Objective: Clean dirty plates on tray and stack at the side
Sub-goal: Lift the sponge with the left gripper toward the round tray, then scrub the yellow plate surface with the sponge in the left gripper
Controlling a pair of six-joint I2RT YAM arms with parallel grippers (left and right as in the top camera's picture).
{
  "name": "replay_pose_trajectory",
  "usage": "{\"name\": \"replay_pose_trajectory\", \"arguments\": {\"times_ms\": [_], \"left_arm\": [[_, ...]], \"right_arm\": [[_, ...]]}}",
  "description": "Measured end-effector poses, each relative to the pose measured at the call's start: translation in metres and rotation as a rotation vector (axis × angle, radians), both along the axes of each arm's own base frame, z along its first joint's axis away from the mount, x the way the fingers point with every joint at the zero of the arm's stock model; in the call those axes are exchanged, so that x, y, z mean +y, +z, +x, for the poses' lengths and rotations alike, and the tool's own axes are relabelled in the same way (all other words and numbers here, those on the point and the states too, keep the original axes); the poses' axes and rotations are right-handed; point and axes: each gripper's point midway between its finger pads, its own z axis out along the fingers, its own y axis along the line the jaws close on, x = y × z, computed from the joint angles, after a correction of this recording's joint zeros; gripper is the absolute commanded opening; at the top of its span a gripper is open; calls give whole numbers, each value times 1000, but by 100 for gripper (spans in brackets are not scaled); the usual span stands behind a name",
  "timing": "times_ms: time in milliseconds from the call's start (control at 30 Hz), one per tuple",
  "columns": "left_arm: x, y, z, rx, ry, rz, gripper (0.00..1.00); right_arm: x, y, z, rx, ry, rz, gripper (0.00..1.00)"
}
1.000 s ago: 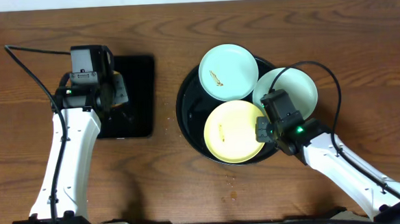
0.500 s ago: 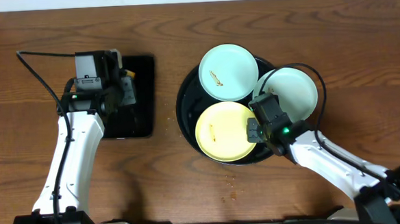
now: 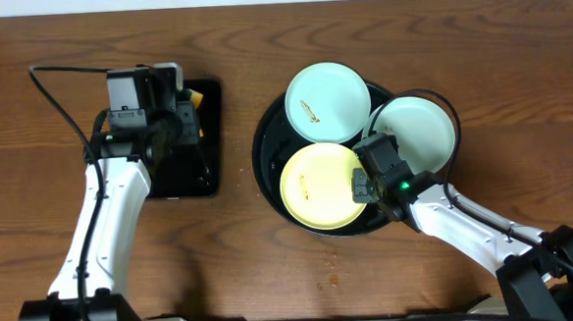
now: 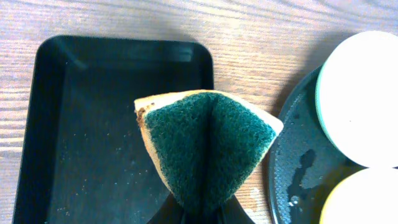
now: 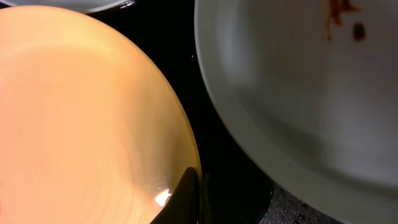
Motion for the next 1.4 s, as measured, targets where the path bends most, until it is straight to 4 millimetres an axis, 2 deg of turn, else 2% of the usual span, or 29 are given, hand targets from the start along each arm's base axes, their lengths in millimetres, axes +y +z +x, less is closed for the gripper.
{"name": "replay_pose_trajectory", "arguments": {"times_ms": [167,267,433,667,800,1000,1100,1233,1400], "left_arm": [[5,-18,-2,60,32,17,8],[-5,-25,-9,104,20,-23,7],[-55,-29,-29,182,-95,-124,8],[-132,-32,-59,238,-286,-155,8],[-165,-50,-74,289,-342,-120,8],[-201,-83,-76,304,-396,-71,7],[-210,-102,-78,321,-406,-31,7],[-211,-126,-82,361,-396,20,7],[-209,-140,-85,391,-381,49,7]], "right_arm": [[-2,0,1,-7,-6,-13,1],[-3,0,1,-8,-7,-16,1],[-4,0,0,-5,-5,-20,1],[-4,0,1,-6,-4,-23,1],[-4,0,0,-5,-3,-25,1],[-5,0,0,-4,-3,-26,1],[-5,-1,0,-2,-3,-28,1],[-5,-1,-1,0,-4,-30,1],[-6,-1,-1,1,-4,-31,1]]}}
